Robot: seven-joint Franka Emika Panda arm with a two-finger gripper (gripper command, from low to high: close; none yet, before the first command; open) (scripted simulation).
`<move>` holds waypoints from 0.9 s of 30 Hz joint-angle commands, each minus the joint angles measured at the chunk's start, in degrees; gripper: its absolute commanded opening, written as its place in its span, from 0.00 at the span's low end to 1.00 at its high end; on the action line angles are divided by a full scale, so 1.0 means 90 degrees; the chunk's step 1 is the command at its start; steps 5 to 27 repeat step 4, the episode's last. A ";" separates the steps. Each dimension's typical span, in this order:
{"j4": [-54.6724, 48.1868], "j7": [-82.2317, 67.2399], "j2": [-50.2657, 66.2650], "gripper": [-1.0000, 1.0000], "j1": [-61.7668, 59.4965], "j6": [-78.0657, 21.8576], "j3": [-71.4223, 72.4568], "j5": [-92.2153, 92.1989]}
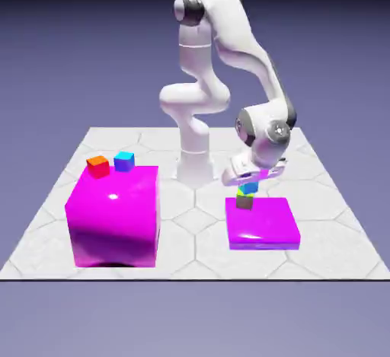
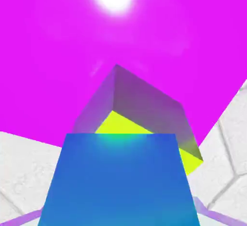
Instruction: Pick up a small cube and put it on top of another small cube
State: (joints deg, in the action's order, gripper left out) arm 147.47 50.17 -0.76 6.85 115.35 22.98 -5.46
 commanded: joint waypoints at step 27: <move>-0.0583 -0.0082 -0.0416 1.00 -0.0114 -0.0977 -0.0023 -0.0068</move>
